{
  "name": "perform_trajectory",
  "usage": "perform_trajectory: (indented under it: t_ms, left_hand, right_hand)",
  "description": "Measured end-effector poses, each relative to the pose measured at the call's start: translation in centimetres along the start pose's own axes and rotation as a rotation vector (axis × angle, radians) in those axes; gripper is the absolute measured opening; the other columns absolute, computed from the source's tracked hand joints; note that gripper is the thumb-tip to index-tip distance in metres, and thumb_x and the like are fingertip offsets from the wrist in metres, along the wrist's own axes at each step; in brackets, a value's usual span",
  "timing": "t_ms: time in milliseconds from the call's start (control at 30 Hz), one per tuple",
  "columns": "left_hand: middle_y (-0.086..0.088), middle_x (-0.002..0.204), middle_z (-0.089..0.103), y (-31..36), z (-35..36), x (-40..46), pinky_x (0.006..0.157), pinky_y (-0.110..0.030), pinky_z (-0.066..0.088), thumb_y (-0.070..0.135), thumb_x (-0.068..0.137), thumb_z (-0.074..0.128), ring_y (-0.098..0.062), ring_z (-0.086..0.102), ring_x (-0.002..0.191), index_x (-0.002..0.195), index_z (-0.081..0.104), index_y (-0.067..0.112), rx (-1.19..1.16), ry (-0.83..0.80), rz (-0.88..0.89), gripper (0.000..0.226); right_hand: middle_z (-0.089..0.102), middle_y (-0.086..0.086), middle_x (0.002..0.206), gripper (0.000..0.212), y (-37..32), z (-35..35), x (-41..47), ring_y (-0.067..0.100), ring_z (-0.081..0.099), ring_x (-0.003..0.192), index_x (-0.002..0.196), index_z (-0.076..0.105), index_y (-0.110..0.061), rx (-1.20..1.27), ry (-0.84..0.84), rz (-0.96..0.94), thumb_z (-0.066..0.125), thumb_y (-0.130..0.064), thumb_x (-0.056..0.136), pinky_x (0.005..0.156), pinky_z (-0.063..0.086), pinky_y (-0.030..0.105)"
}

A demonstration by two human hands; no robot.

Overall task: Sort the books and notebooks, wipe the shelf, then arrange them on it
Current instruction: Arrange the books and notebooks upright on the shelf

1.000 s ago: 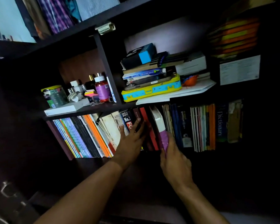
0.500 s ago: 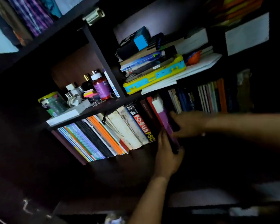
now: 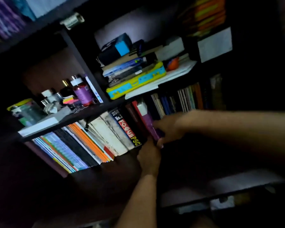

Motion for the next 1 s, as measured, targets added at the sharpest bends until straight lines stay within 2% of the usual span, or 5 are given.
perform_trajectory:
  t_ms: [200,367,567,700,1000]
  left_hand:
    - [0.001,0.115,0.065,0.0,-1.6,-1.0,0.086,-0.042,0.049,0.041,0.095,0.047,-0.026,0.064,0.103,0.122,0.039,0.036,-0.291,0.224,0.039,0.029]
    - [0.009,0.121,0.057,1.7,-1.9,-1.7,0.087,-0.033,0.05,0.017,0.095,0.051,-0.008,0.059,0.103,0.122,0.046,0.04,-0.284,0.305,0.297,0.036]
    - [0.013,0.15,0.046,0.7,0.0,0.0,0.11,-0.023,0.04,0.013,0.104,0.051,0.004,0.047,0.124,0.147,0.05,0.026,-0.228,0.184,0.264,0.046]
    - [0.017,0.158,0.027,0.9,0.4,-0.1,0.097,-0.02,0.037,0.008,0.099,0.054,-0.014,0.049,0.133,0.153,0.039,0.03,0.004,0.118,0.259,0.06]
    - [-0.005,0.148,0.047,3.4,0.0,-3.0,0.105,-0.022,0.039,-0.005,0.084,0.058,-0.018,0.051,0.132,0.153,0.042,0.021,-0.177,0.031,0.188,0.075]
  right_hand:
    - [0.059,0.01,0.124,0.039,-0.4,5.1,-0.1,0.03,0.062,0.107,0.131,0.038,-0.021,0.578,0.44,-0.009,0.056,-0.024,0.097,0.085,0.054,0.046]
    - [0.055,0.001,0.124,0.038,-0.4,8.9,0.1,0.02,0.061,0.102,0.139,0.047,-0.022,0.676,0.731,0.004,0.048,-0.02,0.101,0.083,0.054,0.042]
    - [0.03,0.005,0.16,0.071,-0.2,10.4,2.4,0.026,0.038,0.14,0.162,0.016,-0.016,0.417,0.537,0.064,0.047,-0.017,0.098,0.11,0.039,0.045]
    - [0.031,0.009,0.153,0.074,-0.2,11.3,3.1,0.031,0.037,0.136,0.162,0.005,-0.016,0.213,0.423,0.149,0.044,-0.026,0.1,0.107,0.034,0.048]
    - [0.031,0.011,0.151,0.067,1.2,10.1,-2.6,0.03,0.033,0.137,0.16,0.023,-0.019,0.721,0.458,0.127,0.049,-0.012,0.099,0.115,0.035,0.04]
Point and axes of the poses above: each hand's wrist, its own x-axis towards the middle knuckle, its own z-axis out of the palm, y = z × x, the point moved 7 cm from there along x, towards the middle knuckle
